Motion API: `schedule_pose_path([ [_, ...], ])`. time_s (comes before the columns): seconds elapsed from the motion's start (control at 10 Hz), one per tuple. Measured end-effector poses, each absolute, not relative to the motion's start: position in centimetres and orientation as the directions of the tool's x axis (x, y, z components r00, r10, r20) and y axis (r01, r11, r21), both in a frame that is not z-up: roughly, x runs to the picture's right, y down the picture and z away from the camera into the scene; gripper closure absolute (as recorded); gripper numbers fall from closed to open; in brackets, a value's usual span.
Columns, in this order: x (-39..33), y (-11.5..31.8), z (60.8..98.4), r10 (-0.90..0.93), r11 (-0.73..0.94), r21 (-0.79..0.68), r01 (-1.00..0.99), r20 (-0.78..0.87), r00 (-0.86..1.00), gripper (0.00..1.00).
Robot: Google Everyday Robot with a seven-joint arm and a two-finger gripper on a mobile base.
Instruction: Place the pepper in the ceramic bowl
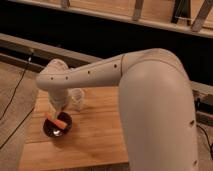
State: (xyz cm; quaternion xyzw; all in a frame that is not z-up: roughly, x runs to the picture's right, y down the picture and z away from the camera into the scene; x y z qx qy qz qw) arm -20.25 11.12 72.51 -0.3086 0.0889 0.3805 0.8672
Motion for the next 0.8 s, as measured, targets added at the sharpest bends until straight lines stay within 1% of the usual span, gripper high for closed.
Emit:
schedule_pose_path([
  [0.8,-20.53,11.28,72.52,0.603,0.52,-0.472,-0.712,-0.388,0.697,0.2],
])
